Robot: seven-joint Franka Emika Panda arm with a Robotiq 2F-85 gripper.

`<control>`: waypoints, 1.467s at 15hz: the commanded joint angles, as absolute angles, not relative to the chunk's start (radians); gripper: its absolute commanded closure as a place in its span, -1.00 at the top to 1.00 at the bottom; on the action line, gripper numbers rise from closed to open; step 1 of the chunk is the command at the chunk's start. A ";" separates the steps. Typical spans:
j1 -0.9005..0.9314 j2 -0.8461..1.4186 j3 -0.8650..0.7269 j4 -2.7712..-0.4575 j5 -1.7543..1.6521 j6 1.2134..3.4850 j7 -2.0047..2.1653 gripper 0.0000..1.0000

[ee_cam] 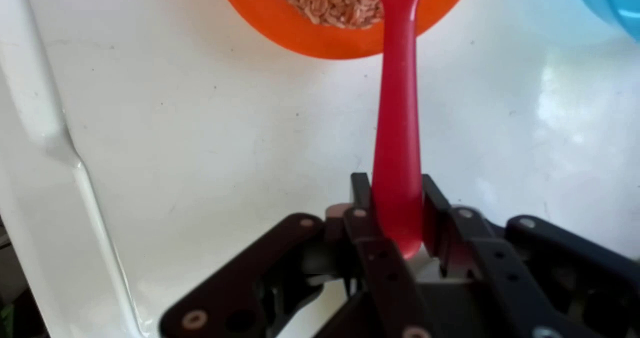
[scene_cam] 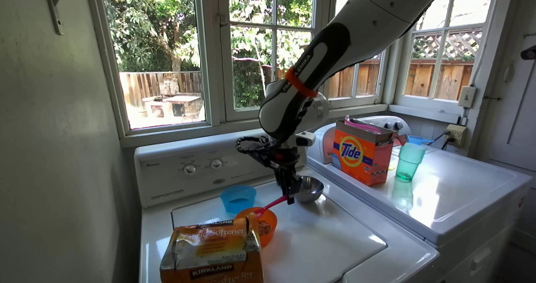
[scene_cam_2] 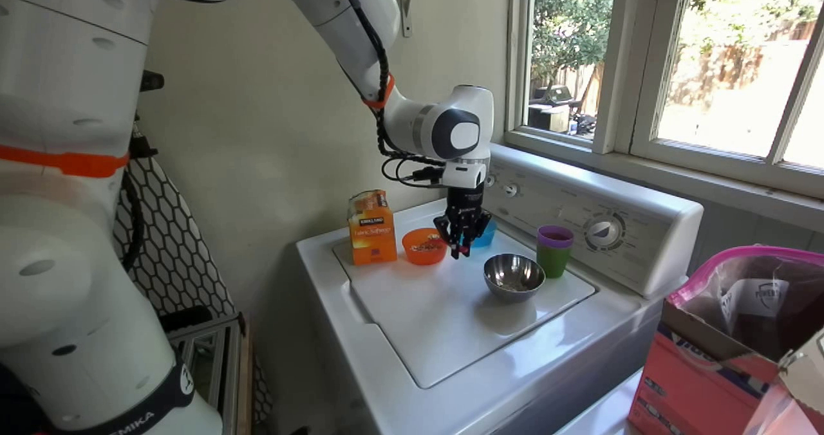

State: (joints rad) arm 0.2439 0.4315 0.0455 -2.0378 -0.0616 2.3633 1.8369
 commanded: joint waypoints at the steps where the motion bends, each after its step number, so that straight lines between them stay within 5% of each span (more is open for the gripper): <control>1: 0.211 0.382 0.063 -2.117 0.004 2.445 1.754 -0.87; 22: 0.088 0.319 0.003 -2.196 0.223 2.411 1.616 -0.87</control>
